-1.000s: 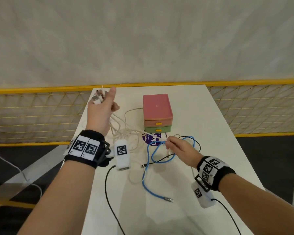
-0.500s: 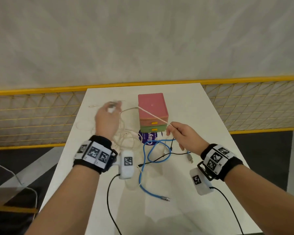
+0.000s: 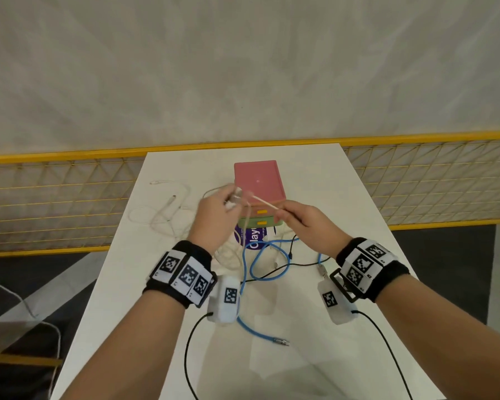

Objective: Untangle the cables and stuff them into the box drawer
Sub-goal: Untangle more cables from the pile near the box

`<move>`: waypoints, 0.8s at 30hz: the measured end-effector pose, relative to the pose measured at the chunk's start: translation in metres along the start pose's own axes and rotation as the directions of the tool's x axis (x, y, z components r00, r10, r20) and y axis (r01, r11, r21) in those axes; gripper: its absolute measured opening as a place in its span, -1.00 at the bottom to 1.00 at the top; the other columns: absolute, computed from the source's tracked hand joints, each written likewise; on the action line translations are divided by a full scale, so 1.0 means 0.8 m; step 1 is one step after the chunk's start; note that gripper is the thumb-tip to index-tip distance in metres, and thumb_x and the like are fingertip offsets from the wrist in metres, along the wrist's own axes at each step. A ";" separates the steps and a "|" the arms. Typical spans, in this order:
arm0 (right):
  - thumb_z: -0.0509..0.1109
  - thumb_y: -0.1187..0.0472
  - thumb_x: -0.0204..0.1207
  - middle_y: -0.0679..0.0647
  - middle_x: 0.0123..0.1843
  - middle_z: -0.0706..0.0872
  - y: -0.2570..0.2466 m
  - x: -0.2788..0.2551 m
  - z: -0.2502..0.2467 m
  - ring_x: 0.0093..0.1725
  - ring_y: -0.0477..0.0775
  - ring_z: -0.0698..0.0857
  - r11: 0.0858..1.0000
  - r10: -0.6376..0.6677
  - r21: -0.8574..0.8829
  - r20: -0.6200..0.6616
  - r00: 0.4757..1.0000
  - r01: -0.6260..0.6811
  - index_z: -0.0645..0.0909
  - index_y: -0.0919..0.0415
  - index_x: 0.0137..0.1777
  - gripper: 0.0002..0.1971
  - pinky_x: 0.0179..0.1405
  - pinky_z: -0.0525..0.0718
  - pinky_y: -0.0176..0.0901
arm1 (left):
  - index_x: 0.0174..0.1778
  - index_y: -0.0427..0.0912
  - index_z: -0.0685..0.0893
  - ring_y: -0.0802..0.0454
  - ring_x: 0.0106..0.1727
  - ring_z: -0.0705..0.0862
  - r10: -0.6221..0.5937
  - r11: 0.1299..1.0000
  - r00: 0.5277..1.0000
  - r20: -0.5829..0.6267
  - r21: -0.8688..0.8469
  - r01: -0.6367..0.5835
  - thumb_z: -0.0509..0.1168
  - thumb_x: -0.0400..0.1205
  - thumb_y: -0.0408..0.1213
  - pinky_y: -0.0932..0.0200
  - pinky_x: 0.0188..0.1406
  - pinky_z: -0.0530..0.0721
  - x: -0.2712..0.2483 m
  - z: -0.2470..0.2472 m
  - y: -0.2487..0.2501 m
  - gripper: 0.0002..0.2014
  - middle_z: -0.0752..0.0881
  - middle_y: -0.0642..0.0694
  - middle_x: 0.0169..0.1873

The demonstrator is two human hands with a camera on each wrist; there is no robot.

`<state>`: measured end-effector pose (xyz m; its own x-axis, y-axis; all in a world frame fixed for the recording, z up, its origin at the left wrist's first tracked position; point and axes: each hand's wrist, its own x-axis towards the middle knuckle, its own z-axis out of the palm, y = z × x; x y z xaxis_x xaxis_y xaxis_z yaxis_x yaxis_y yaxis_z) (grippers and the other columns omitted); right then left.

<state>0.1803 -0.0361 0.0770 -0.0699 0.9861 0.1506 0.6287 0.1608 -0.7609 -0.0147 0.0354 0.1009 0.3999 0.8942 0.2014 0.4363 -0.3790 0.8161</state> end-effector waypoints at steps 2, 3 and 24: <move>0.09 0.13 0.72 0.09 -0.38 0.41 0.011 -0.005 -0.007 -0.45 -0.02 0.33 0.999 0.034 -0.012 -0.009 0.999 -0.034 0.55 -0.04 -0.11 -0.76 -0.42 0.35 -0.19 | -0.20 -0.19 0.57 0.11 -0.40 0.45 -0.014 1.000 0.962 -0.273 0.011 0.017 0.28 0.69 -0.06 0.50 -0.41 0.41 0.009 -0.019 -0.007 -0.73 0.62 -0.02 -0.33; 0.08 0.13 0.73 0.09 -0.38 0.38 0.015 -0.008 -0.010 -0.43 0.05 0.32 0.999 0.043 -0.018 -0.008 0.999 -0.043 0.53 -0.07 -0.12 -0.75 -0.42 0.35 -0.15 | -0.21 -0.20 0.56 0.10 -0.42 0.44 -0.028 0.999 0.923 -0.383 0.017 0.037 0.28 0.69 -0.06 0.49 -0.42 0.41 0.012 -0.029 -0.011 -0.72 0.61 -0.02 -0.34; 0.05 0.24 0.73 -0.15 -0.30 0.50 0.022 0.002 0.003 -0.31 -0.28 0.51 0.996 0.023 -0.084 -0.052 0.998 -0.028 0.50 0.21 -0.06 -0.78 -0.26 0.41 -0.44 | 0.40 0.11 0.54 0.28 -0.42 0.60 0.067 0.997 0.994 -0.082 0.043 -0.064 0.29 0.69 -0.09 0.32 -0.29 0.60 0.004 -0.020 0.029 -0.66 0.71 0.04 -0.09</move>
<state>0.1893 -0.0313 0.0619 -0.0148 0.9861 0.1655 0.6934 0.1293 -0.7089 -0.0164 0.0330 0.1291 0.3609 0.8831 0.2997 0.4440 -0.4453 0.7775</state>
